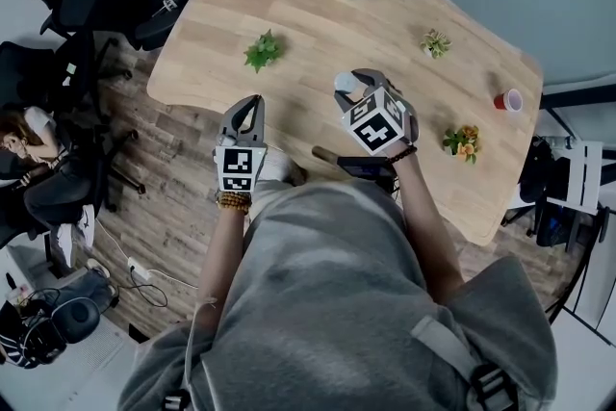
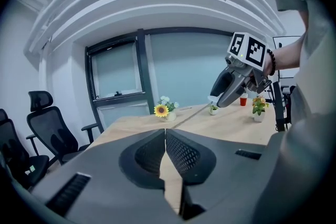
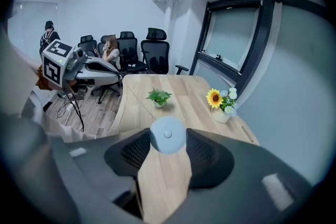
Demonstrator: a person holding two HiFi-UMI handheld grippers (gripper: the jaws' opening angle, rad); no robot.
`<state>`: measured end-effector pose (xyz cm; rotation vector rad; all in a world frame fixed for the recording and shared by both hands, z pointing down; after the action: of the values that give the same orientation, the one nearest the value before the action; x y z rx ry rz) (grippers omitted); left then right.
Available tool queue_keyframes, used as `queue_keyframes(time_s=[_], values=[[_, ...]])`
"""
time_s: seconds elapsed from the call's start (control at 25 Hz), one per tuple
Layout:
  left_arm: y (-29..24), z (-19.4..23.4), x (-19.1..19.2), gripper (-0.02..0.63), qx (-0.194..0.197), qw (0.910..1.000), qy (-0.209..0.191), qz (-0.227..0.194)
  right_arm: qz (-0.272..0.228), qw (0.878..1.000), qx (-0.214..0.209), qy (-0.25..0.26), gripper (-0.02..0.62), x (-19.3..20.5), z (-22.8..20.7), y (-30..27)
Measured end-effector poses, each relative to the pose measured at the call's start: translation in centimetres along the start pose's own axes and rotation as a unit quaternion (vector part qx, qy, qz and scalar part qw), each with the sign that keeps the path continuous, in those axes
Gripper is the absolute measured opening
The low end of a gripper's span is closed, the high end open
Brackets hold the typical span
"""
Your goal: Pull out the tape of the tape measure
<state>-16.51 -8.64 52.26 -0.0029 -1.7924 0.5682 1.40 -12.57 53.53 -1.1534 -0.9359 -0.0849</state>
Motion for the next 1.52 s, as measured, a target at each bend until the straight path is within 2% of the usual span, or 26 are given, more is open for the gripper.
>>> queue_keyframes(time_s=[0.16,0.32,0.64,1.52], values=[[0.5,0.9,0.3,0.012,-0.018,0.9998,0.001,0.003,-0.003,1.000,0.004,0.007,0.224,-0.8,0.0,0.2],[1.6,3.8,1.2,0.012,-0.052,0.9980,0.035,0.007,0.001,1.000,0.019,0.008,0.224,-0.5,-1.4,0.8],[3.6,7.7,3.0,0.012,-0.092,0.9944,0.047,0.022,0.010,1.000,0.022,0.004,0.224,0.5,-2.4,1.5],[4.1,8.6,3.2,0.012,-0.095,0.9951,0.007,0.029,0.006,1.000,0.015,0.000,0.224,0.4,-2.3,1.0]])
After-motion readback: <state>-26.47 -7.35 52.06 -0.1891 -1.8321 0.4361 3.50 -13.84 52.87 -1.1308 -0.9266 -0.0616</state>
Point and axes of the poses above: the fingertips, and each gripper's own axes: y backward along the fingers, z to its left, x out of its underside, the point moved 1 cm from there along y, backward along the fingers, and after that the axes turned 2 degrees about -x, right-handed, at the moved point
